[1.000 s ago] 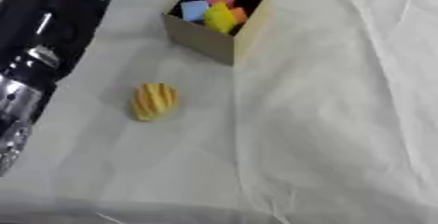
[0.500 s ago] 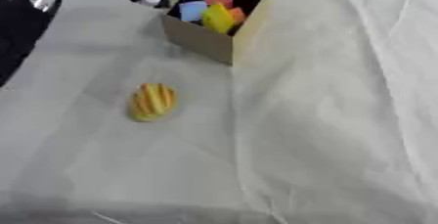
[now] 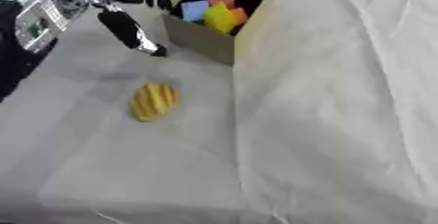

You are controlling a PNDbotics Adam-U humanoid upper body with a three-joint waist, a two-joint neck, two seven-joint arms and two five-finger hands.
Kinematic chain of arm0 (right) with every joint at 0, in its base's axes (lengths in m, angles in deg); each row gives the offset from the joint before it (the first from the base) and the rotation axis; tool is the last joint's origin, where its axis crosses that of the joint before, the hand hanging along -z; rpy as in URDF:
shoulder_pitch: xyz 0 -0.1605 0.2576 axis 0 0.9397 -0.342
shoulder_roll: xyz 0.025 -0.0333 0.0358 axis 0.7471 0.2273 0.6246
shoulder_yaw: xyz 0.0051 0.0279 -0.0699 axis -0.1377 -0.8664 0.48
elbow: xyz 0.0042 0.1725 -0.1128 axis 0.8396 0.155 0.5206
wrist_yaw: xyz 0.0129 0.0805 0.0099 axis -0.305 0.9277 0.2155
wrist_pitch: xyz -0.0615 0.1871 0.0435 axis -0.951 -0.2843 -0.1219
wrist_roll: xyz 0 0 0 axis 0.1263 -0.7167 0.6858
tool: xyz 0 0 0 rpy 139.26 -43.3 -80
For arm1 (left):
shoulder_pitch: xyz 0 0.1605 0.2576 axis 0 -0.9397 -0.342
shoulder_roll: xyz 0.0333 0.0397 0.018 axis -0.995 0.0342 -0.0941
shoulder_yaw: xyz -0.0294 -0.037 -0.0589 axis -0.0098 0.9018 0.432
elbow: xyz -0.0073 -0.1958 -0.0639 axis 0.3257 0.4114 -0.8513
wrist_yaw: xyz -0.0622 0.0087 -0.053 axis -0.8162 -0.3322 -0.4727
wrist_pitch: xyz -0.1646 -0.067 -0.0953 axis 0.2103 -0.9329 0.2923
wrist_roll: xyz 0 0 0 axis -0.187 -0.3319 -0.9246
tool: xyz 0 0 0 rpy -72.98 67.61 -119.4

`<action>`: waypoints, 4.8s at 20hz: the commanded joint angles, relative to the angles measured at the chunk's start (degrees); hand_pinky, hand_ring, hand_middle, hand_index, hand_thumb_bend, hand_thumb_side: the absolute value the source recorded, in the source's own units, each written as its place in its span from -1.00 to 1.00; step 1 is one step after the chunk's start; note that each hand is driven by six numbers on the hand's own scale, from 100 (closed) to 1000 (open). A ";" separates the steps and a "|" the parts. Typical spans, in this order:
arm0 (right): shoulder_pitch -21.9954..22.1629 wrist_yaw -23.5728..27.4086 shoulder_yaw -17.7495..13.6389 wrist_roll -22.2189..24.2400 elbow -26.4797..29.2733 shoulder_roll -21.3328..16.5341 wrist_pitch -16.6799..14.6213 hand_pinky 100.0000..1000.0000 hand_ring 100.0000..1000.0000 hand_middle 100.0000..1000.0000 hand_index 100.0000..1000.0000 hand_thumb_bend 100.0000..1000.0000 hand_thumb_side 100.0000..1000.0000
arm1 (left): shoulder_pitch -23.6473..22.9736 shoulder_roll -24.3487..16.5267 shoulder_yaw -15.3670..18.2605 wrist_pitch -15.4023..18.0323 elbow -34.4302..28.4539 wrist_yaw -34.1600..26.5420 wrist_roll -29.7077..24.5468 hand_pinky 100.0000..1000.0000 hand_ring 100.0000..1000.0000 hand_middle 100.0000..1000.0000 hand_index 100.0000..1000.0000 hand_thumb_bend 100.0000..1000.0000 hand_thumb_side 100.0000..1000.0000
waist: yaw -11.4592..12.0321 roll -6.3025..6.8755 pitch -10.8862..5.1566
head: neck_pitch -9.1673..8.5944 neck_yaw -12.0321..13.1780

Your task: Pick up objects on the table and place them in the box.

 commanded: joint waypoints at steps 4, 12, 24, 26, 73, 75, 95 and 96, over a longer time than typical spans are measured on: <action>-0.73 -0.15 -1.02 -0.36 0.85 -0.67 0.04 0.80 0.41 0.30 0.58 -1.00 -0.05 | -0.87 -3.53 -1.45 -5.74 -4.20 -5.81 -2.20 0.51 0.43 0.38 0.63 0.07 -0.02 | 0.06 -0.17 -1.32 | 0.24 0.35; 0.04 0.38 -1.37 -0.73 0.85 -1.28 -0.75 0.80 0.41 0.29 0.58 -1.00 -0.05 | -3.13 -6.42 -3.15 -13.15 -10.09 -13.23 -4.79 0.49 0.42 0.36 0.66 0.09 -0.08 | 0.20 -0.17 -0.99 | 0.24 0.51; -0.12 0.65 -1.52 -0.79 0.85 -0.81 -0.86 0.80 0.41 0.29 0.57 -1.00 -0.05 | -6.69 -9.02 -5.00 -25.48 -18.31 -20.21 -4.64 0.48 0.40 0.33 0.59 0.17 -0.48 | -0.15 -0.58 -0.64 | 0.24 1.00; -0.14 0.69 -1.51 -0.77 0.85 -0.77 -0.90 0.80 0.41 0.29 0.57 -1.00 -0.05 | -7.26 -9.03 -4.87 -25.01 -17.64 -19.13 -4.26 0.48 0.41 0.34 0.58 0.14 -0.46 | -0.18 -0.65 -0.61 | 0.24 1.04; 0.15 0.91 -1.97 -0.62 0.85 -0.32 -0.49 0.81 0.41 0.30 0.57 -1.00 -0.05 | -9.94 -6.30 -1.54 -19.81 -10.23 -11.84 6.17 0.33 0.19 0.11 0.28 -0.70 -1.00 | -0.31 -1.59 0.74 | -0.82 1.69; 0.21 0.94 -1.98 -0.58 0.85 -0.33 -0.49 0.81 0.41 0.30 0.57 -1.00 -0.05 | -10.20 -7.12 -1.39 -20.40 -12.16 -12.14 6.28 0.33 0.19 0.11 0.27 -0.71 -1.00 | -0.30 -1.54 0.70 | -0.84 1.67; -0.39 1.26 -1.38 -0.23 0.85 -0.41 -1.06 0.81 0.41 0.30 0.57 -1.00 -0.05 | 8.25 6.29 11.97 -8.99 2.34 4.15 6.99 0.36 0.20 0.13 0.27 -0.70 -1.00 | -1.37 -1.04 -0.51 | -0.72 1.31; -0.48 1.31 -1.33 -0.16 0.85 -0.34 -1.07 0.81 0.41 0.30 0.57 -1.00 -0.05 | 9.26 7.96 12.86 -7.35 5.16 5.42 7.26 0.36 0.20 0.13 0.28 -0.70 -1.00 | -1.62 -0.95 -0.44 | -0.83 1.49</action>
